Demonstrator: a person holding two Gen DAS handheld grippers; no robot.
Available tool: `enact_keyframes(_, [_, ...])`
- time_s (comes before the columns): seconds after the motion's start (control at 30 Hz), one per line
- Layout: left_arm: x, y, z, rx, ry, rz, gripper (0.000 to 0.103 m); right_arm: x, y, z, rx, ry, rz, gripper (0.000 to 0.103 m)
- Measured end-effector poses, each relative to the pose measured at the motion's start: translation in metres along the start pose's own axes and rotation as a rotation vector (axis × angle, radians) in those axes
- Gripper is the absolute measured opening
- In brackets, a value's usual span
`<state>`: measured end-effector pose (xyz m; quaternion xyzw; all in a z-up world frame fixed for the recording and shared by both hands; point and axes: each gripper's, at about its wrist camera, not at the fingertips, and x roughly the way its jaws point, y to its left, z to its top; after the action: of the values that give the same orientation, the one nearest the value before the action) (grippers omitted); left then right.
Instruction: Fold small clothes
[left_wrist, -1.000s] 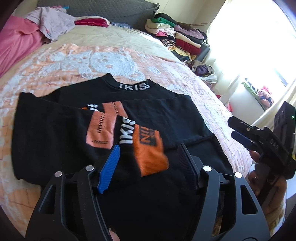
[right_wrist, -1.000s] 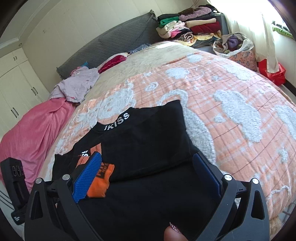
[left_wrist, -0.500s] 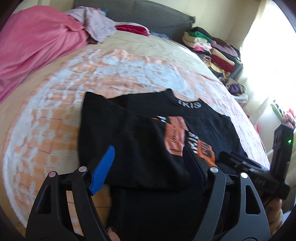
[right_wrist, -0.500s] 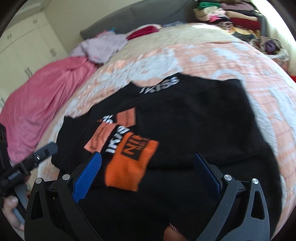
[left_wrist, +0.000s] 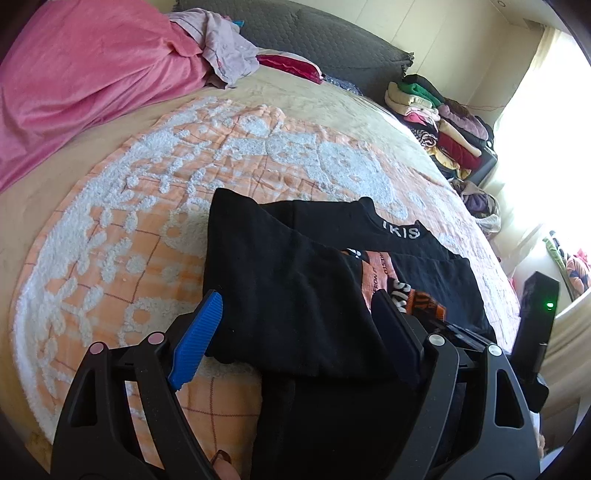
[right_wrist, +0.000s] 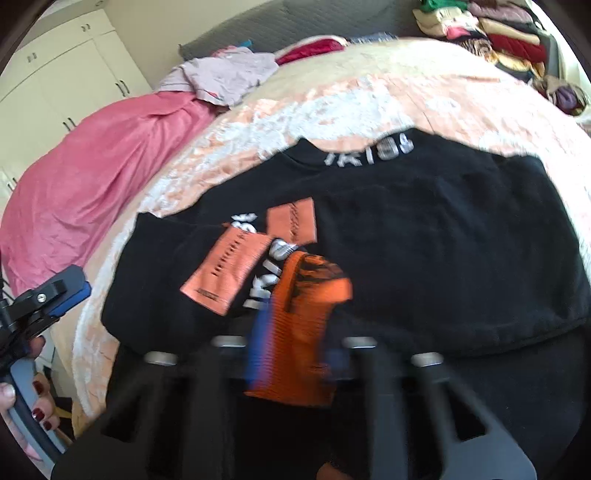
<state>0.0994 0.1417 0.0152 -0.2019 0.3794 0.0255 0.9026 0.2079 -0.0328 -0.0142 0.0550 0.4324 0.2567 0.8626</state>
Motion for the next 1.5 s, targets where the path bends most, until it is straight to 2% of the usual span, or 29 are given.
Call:
enact_keyframes(0.23, [-0.007,0.011,0.002,-0.027,-0.02,0.017,0.075,-0.041,0.01,0.029,-0.072,-0.133,0.036,0.007])
enact_keyframes(0.37, [-0.009,0.017,0.002,-0.048,-0.021,0.016,0.075,-0.065,0.006,0.047,-0.109,-0.21,-0.018,0.007])
enact_keyframes(0.53, [-0.011,0.017,0.003,-0.05,-0.023,0.018,0.075,-0.081,-0.023,0.056,-0.071,-0.256,-0.089,0.007])
enact_keyframes(0.9, [-0.005,0.005,0.003,-0.036,-0.003,0.002,0.075,-0.092,-0.078,0.043,0.019,-0.271,-0.203,0.007])
enact_keyframes(1.27, [0.009,-0.022,0.007,0.02,0.016,-0.022,0.075,-0.086,-0.096,0.028,0.056,-0.241,-0.247,0.007])
enact_keyframes(1.47, [0.02,-0.042,0.01,0.069,0.024,-0.029,0.075,-0.086,-0.105,0.024,0.074,-0.246,-0.313,0.017])
enact_keyframes(1.5, [0.023,-0.045,0.011,0.075,0.027,-0.03,0.075,-0.087,-0.107,0.024,0.082,-0.246,-0.314,0.023])
